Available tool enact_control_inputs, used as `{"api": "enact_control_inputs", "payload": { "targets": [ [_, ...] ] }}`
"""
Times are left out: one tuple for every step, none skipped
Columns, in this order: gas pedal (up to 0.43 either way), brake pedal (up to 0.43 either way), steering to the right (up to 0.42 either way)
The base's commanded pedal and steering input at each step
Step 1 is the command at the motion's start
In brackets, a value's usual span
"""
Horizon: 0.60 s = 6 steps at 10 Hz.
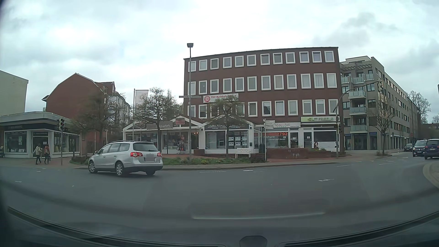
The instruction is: Follow the waypoints while adhering to traffic rules and regulations
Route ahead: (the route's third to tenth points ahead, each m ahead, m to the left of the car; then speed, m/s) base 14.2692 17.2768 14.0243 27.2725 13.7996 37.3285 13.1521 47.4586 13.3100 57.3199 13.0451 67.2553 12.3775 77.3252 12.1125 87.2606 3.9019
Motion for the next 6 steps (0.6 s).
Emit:
{"api": "enact_control_inputs", "payload": {
  "targets": [
    [0.0,0.0,-0.03],
    [0.028,0.006,-0.036],
    [0.028,0.006,-0.044],
    [0.039,0.006,-0.057],
    [0.067,0.0,-0.077],
    [0.079,0.006,-0.096]
  ]
}}
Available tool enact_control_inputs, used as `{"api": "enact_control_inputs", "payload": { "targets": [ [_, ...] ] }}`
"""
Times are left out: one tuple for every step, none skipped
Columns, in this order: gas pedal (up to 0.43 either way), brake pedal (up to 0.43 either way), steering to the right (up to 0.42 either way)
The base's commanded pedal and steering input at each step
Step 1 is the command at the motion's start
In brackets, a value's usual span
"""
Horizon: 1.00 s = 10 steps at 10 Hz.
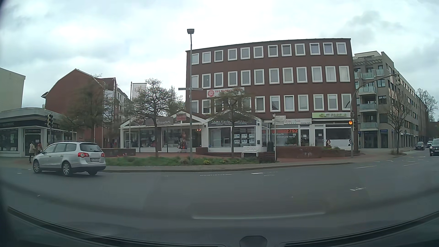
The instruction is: Follow the waypoints while adhering to traffic rules and regulations
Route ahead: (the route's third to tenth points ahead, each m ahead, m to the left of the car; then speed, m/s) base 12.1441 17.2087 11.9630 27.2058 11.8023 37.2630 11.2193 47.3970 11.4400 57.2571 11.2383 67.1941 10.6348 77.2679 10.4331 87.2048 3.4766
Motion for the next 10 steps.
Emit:
{"api": "enact_control_inputs", "payload": {
  "targets": [
    [0.079,0.006,-0.123],
    [0.087,0.006,-0.151],
    [0.098,0.006,-0.173],
    [0.098,0.0,-0.196],
    [0.098,0.0,-0.22],
    [0.118,0.006,-0.25],
    [0.138,0.006,-0.274],
    [0.138,0.0,-0.282],
    [0.138,0.0,-0.292],
    [0.138,0.0,-0.317]
  ]
}}
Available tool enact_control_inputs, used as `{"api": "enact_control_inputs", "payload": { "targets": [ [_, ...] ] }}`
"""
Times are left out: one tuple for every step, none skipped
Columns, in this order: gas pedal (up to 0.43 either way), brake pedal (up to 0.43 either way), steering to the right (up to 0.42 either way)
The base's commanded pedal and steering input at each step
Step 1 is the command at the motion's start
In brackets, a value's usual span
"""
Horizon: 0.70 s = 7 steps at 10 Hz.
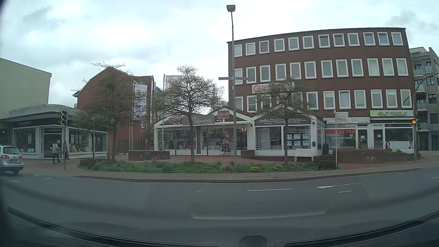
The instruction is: Follow the waypoints while adhering to traffic rules and regulations
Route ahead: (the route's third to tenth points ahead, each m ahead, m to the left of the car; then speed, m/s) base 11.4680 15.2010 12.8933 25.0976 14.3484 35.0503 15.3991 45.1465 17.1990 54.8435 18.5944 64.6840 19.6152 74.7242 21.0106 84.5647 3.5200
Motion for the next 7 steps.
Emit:
{"api": "enact_control_inputs", "payload": {
  "targets": [
    [0.138,0.0,-0.337],
    [0.138,0.0,-0.359],
    [0.138,0.0,-0.37],
    [0.118,0.0,-0.373],
    [0.02,0.006,-0.373],
    [0.0,0.006,-0.373],
    [0.0,0.0,-0.373]
  ]
}}
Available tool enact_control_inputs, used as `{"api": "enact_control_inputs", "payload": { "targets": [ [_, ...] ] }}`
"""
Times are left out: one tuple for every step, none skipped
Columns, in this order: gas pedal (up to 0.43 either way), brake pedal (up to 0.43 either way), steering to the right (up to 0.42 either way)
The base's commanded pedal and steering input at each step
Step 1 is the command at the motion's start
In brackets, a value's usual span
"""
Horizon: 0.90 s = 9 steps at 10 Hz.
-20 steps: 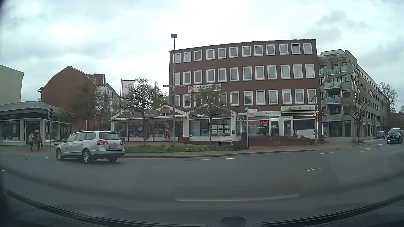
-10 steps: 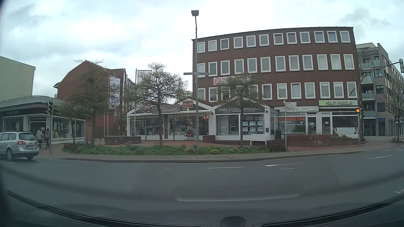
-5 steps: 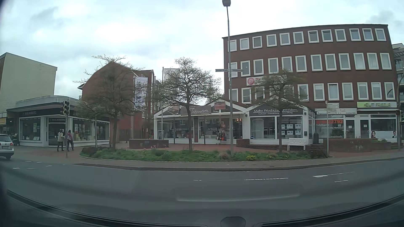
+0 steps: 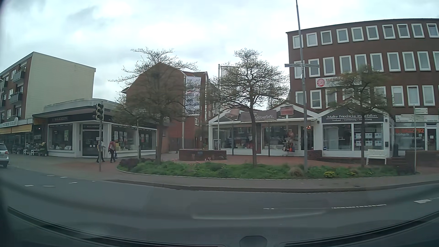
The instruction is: Follow the waypoints while adhering to traffic rules and regulations
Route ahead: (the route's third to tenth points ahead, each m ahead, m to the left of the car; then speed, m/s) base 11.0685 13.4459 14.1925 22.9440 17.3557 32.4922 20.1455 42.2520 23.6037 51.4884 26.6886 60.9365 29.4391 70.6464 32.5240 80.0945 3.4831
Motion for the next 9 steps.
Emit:
{"api": "enact_control_inputs", "payload": {
  "targets": [
    [0.0,0.0,-0.375],
    [0.0,0.0,-0.386],
    [0.0,0.0,-0.399],
    [0.0,0.006,-0.416],
    [0.0,0.006,-0.43],
    [0.11,0.0,-0.439],
    [0.138,0.0,-0.442],
    [0.177,0.006,-0.442],
    [0.22,0.0,-0.443]
  ]
}}
